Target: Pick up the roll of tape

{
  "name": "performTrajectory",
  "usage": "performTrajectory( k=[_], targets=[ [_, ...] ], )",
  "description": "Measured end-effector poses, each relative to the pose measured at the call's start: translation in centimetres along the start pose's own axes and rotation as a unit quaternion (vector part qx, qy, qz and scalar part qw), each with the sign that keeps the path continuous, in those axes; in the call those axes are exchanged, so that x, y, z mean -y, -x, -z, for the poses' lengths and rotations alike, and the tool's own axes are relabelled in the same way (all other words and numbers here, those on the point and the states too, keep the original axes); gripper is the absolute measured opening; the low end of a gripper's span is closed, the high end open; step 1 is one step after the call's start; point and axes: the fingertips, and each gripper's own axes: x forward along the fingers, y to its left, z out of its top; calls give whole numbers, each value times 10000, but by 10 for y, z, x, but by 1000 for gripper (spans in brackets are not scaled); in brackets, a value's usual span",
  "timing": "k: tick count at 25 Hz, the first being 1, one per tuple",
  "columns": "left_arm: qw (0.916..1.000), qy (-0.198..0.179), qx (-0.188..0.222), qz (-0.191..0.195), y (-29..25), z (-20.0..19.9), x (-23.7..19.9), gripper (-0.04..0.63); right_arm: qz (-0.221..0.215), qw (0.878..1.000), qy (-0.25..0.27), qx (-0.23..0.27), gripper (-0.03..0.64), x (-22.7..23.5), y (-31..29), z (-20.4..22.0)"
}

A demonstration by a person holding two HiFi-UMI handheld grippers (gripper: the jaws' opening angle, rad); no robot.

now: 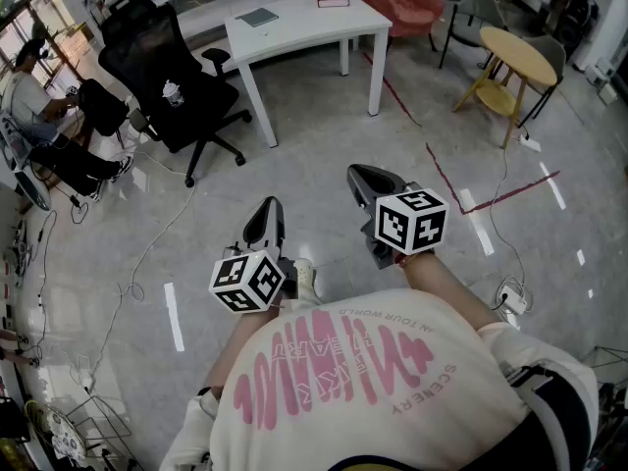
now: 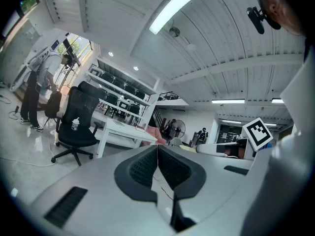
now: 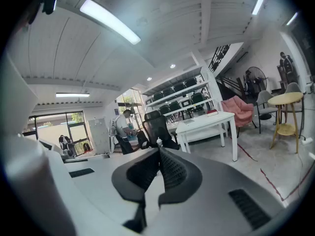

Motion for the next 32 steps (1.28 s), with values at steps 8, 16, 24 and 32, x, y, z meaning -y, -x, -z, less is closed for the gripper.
performTrajectory(
  k=[8, 16, 24, 32],
  targets=[
    [10000, 7, 13, -19, -9, -2, -6, 25, -4, 10000, -25, 10, 14, 5, -8, -1],
    [10000, 12, -68, 5, -45, -16, -35, 25, 99, 9998, -163, -11, 14, 24, -50, -13],
    [9999, 59, -126, 76, -110, -43, -90, 25, 153, 9988, -454, 59, 14, 44, -124, -39],
    [9993, 36, -52, 377, -183, -99, -149, 25, 243, 9965, -756, 265, 14, 55, -215, -92]
  ],
)
